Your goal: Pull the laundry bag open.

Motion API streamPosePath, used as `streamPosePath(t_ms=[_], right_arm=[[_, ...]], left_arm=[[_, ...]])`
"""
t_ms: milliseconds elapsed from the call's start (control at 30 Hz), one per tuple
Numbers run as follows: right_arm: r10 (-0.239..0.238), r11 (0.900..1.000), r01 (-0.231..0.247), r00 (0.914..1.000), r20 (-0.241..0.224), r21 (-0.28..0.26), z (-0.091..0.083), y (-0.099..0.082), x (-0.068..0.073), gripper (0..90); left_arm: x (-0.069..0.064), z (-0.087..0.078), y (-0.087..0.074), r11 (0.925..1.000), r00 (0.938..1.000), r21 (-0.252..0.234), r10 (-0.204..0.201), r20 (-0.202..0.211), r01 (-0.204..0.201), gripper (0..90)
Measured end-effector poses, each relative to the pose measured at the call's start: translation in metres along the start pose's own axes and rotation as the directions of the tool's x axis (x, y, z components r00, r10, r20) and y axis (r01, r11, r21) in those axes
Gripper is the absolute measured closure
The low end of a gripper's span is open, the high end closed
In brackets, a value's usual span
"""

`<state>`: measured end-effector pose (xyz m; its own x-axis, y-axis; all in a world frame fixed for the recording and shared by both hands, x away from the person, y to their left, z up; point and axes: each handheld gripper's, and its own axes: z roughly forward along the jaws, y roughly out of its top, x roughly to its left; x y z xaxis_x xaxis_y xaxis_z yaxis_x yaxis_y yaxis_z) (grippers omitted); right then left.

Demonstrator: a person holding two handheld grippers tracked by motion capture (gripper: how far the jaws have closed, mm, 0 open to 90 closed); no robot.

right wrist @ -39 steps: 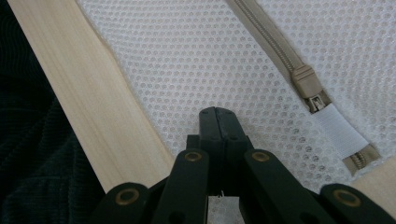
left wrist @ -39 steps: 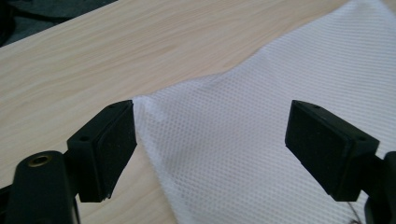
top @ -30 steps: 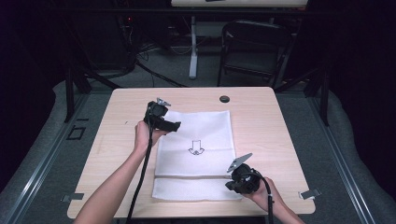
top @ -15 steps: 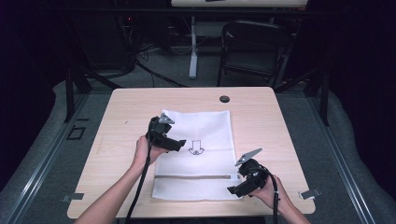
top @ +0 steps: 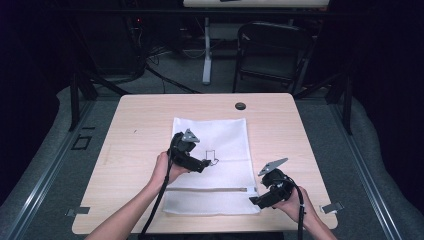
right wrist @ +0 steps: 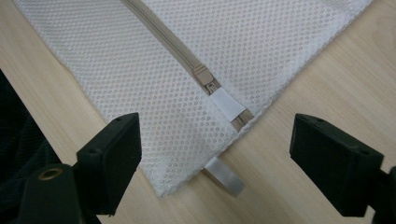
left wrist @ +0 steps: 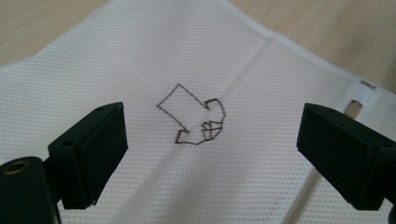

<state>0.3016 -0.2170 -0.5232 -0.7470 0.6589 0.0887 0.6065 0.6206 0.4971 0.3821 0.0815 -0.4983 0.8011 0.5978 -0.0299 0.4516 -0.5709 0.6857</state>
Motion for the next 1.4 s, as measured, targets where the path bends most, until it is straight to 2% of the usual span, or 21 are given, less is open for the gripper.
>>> streamPosePath(t_ms=[200, 233, 333, 400, 467, 533, 600, 667, 767, 800, 967, 1100, 1133, 1167, 1200, 1233, 1267, 1300, 1333, 1367, 1400], right_arm=[[-0.001, 1.0000, 0.001, 0.9998, 0.021, -0.010, 0.000, 0.001, 0.000, 27.1], [0.007, 0.9999, -0.007, 0.9997, 0.024, -0.014, 0.000, 0.001, -0.001, 39.8], [0.004, 0.9999, -0.004, 0.9993, 0.036, -0.013, 0.000, 0.001, -0.002, 45.1], [0.014, 0.9996, -0.013, 0.9990, 0.041, -0.023, 0.000, 0.001, -0.005, 58.4], [0.014, 0.9994, -0.012, 0.9989, 0.045, -0.034, 0.001, 0.000, -0.005, 62.0], [0.029, 0.9985, -0.027, 0.9983, 0.051, -0.047, 0.001, 0.001, -0.007, 75.5], [0.043, 0.9981, -0.040, 0.9971, 0.063, -0.047, 0.003, 0.002, -0.008, 82.8], [0.046, 0.9976, -0.044, 0.9978, 0.047, -0.053, 0.005, 0.002, -0.008, 87.7], [0.049, 0.9983, -0.047, 0.9974, 0.053, -0.034, 0.007, 0.002, -0.008, 90.0], [0.049, 0.9982, -0.047, 0.9973, 0.055, -0.038, 0.008, 0.002, -0.008, 90.0], [0.067, 0.9972, -0.065, 0.9965, 0.050, -0.037, 0.013, 0.002, -0.009, 90.0], [0.058, 0.9980, -0.056, 0.9971, 0.050, -0.030, 0.017, 0.002, -0.009, 90.0], [0.055, 0.9982, -0.053, 0.9967, 0.059, -0.027, 0.018, 0.003, -0.009, 90.0], [0.059, 0.9977, -0.057, 0.9971, 0.048, -0.036, 0.019, 0.003, -0.009, 90.0], [0.057, 0.9981, -0.056, 0.9969, 0.055, -0.026, 0.021, 0.004, -0.009, 90.0], [0.070, 0.9974, -0.069, 0.9966, 0.045, -0.022, 0.025, 0.005, -0.009, 90.0], [0.060, 0.9982, -0.060, 0.9966, 0.056, -0.007, 0.025, 0.004, -0.009, 90.0], [0.060, 0.9982, -0.060, 0.9966, 0.056, -0.007, 0.025, 0.004, -0.009, 90.0], [0.065, 0.9978, -0.065, 0.9966, 0.050, -0.017, 0.026, 0.004, -0.009, 90.0], [0.066, 0.9978, -0.066, 0.9962, 0.056, -0.012, 0.026, 0.003, -0.010, 90.0], [0.075, 0.9970, -0.074, 0.9957, 0.055, -0.020, 0.028, 0.001, -0.012, 90.0]], left_arm=[[-0.016, 0.016, 0.000, 0.9988, 0.9976, 0.013, 0.047, 0.052, -0.047, 7.4], [-0.021, 0.022, 0.001, 0.9981, 0.9958, 0.020, 0.057, 0.072, -0.059, 7.3], [-0.026, 0.027, 0.001, 0.9972, 0.9944, 0.022, 0.069, 0.080, -0.071, 8.5], [-0.033, 0.034, 0.002, 0.9955, 0.9903, 0.031, 0.085, 0.110, -0.089, 10.2], [-0.034, 0.035, 0.003, 0.9937, 0.9878, 0.037, 0.101, 0.119, -0.106, 11.5], [-0.039, 0.037, 0.003, 0.9922, 0.9851, 0.041, 0.111, 0.131, -0.118, 15.5], [-0.044, 0.040, 0.002, 0.9911, 0.9808, 0.037, 0.121, 0.153, -0.128, 16.5], [-0.045, 0.041, 0.002, 0.9917, 0.9794, 0.027, 0.120, 0.162, -0.126, 18.9], [-0.051, 0.044, 0.002, 0.9884, 0.9735, 0.024, 0.144, 0.178, -0.150, 22.1], [-0.053, 0.046, 0.002, 0.9882, 0.9745, 0.018, 0.147, 0.170, -0.152, 22.1], [-0.061, 0.053, 0.003, 0.9840, 0.9660, 0.014, 0.172, 0.193, -0.178, 23.6], [-0.068, 0.060, 0.002, 0.9776, 0.9566, 0.027, 0.198, 0.214, -0.209, 28.4], [-0.069, 0.061, 0.003, 0.9757, 0.9530, 0.030, 0.205, 0.223, -0.217, 31.6], [-0.071, 0.062, 0.003, 0.9752, 0.9515, 0.033, 0.206, 0.229, -0.219, 34.2], [-0.072, 0.064, 0.003, 0.9733, 0.9480, 0.032, 0.214, 0.236, -0.227, 35.2], [-0.075, 0.066, 0.004, 0.9700, 0.9452, 0.038, 0.225, 0.237, -0.240, 40.9], [-0.077, 0.068, 0.004, 0.9686, 0.9422, 0.035, 0.230, 0.243, -0.246, 42.6], [-0.077, 0.068, 0.004, 0.9686, 0.9422, 0.035, 0.230, 0.243, -0.246, 45.8], [-0.079, 0.070, 0.003, 0.9673, 0.9394, 0.032, 0.236, 0.249, -0.251, 45.8], [-0.081, 0.073, 0.003, 0.9652, 0.9372, 0.037, 0.242, 0.252, -0.259, 49.9], [-0.082, 0.076, 0.003, 0.9614, 0.9319, 0.044, 0.251, 0.261, -0.272, 52.6]])
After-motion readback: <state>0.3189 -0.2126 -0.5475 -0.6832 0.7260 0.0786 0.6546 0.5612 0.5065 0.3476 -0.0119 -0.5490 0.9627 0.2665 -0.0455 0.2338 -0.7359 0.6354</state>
